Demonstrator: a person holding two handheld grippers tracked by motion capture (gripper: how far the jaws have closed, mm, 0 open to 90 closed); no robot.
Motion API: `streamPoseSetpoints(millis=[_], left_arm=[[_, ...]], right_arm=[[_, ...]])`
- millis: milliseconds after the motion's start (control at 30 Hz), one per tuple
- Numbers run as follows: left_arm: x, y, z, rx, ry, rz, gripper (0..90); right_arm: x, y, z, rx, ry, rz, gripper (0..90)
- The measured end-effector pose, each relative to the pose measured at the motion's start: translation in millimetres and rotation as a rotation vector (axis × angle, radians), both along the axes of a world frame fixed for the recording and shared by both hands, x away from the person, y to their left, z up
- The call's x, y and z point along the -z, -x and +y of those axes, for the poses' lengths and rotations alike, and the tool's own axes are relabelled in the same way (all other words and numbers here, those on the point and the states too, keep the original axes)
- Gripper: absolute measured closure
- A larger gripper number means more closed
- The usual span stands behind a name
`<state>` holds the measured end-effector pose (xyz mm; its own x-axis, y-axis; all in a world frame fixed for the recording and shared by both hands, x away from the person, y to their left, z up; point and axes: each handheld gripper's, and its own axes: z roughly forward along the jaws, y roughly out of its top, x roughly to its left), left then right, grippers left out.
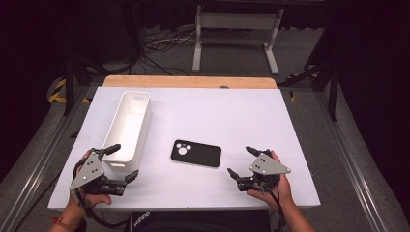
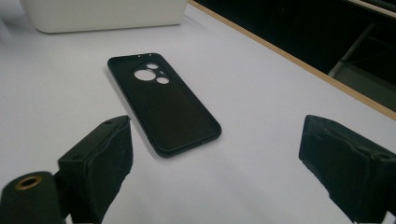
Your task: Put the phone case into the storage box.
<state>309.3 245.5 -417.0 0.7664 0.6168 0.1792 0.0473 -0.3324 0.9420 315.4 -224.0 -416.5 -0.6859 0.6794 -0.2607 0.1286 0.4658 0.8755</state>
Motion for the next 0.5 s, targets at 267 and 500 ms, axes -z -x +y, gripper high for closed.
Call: streamPoseSetpoints(millis=[267, 500], left_arm=[[3.3, 0.9, -7.2, 0.018, -0.028, -0.005, 4.8], [5.3, 3.2, -5.6, 0.014, -0.037, 0.005, 4.8]], right_arm=[[-2.0, -4.8, -0.1, -0.012, -0.007, 0.032, 10.2], [-7.6, -16.9, 8.3, -0.039, 0.006, 0.066, 9.7]])
